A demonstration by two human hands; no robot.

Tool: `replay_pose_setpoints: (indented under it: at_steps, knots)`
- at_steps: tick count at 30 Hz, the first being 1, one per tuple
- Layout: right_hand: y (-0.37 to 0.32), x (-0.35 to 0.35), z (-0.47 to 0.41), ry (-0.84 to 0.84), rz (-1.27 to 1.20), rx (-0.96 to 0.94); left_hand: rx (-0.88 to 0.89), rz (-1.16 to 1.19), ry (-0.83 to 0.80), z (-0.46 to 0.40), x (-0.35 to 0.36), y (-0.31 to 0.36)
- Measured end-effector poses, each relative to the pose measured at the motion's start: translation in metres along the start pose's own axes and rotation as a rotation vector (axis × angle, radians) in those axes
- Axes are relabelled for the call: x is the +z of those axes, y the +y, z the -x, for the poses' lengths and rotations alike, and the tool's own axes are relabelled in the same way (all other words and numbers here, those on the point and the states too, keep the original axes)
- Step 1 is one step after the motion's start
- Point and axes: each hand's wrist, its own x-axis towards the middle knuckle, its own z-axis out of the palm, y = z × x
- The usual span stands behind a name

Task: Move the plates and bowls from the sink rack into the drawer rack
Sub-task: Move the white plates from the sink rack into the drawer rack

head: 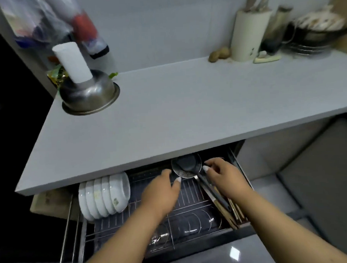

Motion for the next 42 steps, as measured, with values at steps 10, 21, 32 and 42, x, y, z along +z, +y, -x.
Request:
replay_pose_setpoints:
  at_steps: [10, 21, 32, 42]
  knots:
    - [0.111, -0.167, 0.038, 0.243, -0.066, 0.093, 0.266, -0.022, -0.056, -0.021, 0.062, 0.191]
    - [0.259, -0.339, 0.108, 0.527, -0.072, 0.306, 0.570, -0.051, -0.225, -0.012, 0.183, 0.410]
    - [0.345, -0.405, 0.163, 0.742, -0.207, 0.538, 0.826, -0.113, -0.345, -0.011, 0.254, 0.530]
    - [0.401, -0.463, 0.151, 0.900, -0.221, 0.677, 1.035, -0.065, -0.387, -0.052, 0.305, 0.629]
